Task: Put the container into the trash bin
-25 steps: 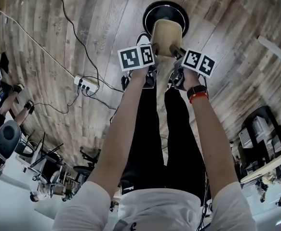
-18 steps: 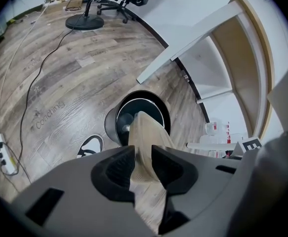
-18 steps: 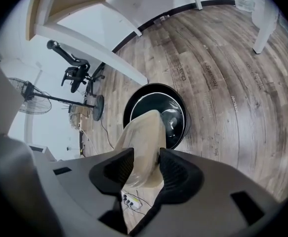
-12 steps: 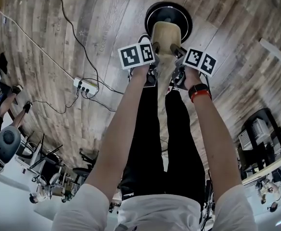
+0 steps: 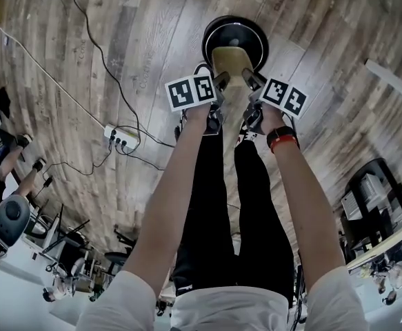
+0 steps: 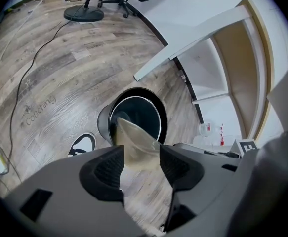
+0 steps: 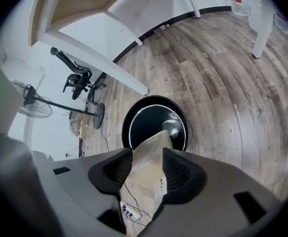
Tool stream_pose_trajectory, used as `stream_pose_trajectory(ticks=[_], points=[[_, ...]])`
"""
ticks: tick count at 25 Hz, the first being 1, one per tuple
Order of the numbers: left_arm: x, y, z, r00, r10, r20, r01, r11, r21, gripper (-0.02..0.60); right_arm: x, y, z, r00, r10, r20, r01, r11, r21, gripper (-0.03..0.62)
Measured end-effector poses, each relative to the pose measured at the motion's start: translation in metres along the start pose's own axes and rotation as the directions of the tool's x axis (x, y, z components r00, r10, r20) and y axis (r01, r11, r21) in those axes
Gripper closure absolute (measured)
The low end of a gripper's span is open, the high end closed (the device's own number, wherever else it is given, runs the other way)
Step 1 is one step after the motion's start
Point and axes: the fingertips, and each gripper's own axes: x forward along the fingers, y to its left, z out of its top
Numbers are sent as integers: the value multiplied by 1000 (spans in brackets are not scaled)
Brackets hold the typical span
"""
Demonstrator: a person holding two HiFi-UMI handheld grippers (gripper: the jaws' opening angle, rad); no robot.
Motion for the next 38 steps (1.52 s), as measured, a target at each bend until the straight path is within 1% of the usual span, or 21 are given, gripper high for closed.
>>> stream_pose_trajectory(ticks=[3,6,9,13,18,22,25,28,32,36,38], points=[[-2,-8,0,1000,-16,15,16,1000,-17,350,-5,-4,-2,1000,-16,-8,16,1000,-7,407],[-2,-14,-2,999,-28,16,28,1000,-14,348,-9,-9,-6,1000,-20,-12,20,1000,-1,407],[-4,-21,-1,999,-31,16,31,999,9,348,-16,-7,-7,1000,-15,-12,16,1000,7,407],[-18,-38,-8,1000,-13,8,13,998,62,348,-38,-4,-8,1000,-19,-13,19,1000,12,405],[-47,-66,-19,1000,-9,21,8,997,81,348,-78,6,-8,1000,-15,-15,15,1000,6,390],[-84,-90,-29,999,8,39,-12,995,103,348,-121,20,-6,1000,-7,3,7,1000,17,390],[-118,-111,-35,998,10,56,-15,995,99,348,-156,34,-5,1000,4,19,-4,1000,26,391],[-153,-134,-45,997,4,79,-11,996,86,348,-195,47,-8,1000,11,29,-11,1000,15,391],[-202,-166,-56,994,1,113,-10,996,86,348,-249,73,-12,999,16,34,-15,999,-48,391],[-251,-202,-66,985,3,174,-34,984,172,360,-305,103,-9,998,27,52,-20,990,-137,391],[-275,-222,-75,981,-5,193,-33,980,195,362,-335,117,-7,997,33,72,-19,982,-187,391]])
